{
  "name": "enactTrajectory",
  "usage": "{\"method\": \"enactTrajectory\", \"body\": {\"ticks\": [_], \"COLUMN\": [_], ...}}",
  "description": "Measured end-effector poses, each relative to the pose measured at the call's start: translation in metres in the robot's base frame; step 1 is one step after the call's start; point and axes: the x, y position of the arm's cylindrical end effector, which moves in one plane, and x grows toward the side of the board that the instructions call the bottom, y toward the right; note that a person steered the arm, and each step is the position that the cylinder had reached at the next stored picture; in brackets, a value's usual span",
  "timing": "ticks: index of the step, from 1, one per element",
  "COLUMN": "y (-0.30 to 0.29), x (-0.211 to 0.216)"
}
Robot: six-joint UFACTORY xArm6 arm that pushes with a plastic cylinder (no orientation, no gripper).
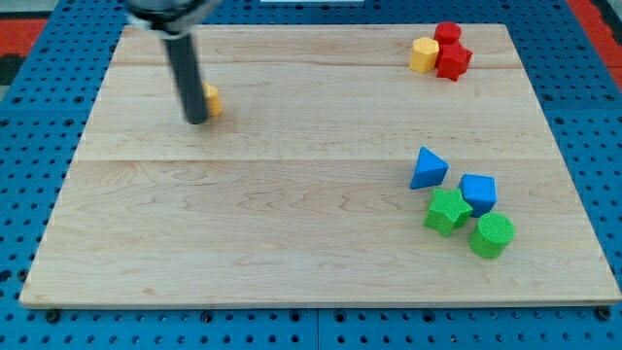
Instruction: Push the yellow heart closer to the yellow hexagon
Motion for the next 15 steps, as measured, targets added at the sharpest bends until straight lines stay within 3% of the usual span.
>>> {"method": "enactTrajectory", "body": {"ticks": [1,2,4,5,6,7,8,9,10,11,12,13,14,15], "y": [0.019,0.143,-0.027,-0.042,0.068,0.120,0.109,0.053,0.095,0.215,0.230,0.152,0.143,0.246], "x": [-0.053,-0.045,-0.049,0.015,0.006,-0.046,-0.012,-0.024,-0.071,-0.094,-0.091,-0.079,-0.116,-0.123]}}
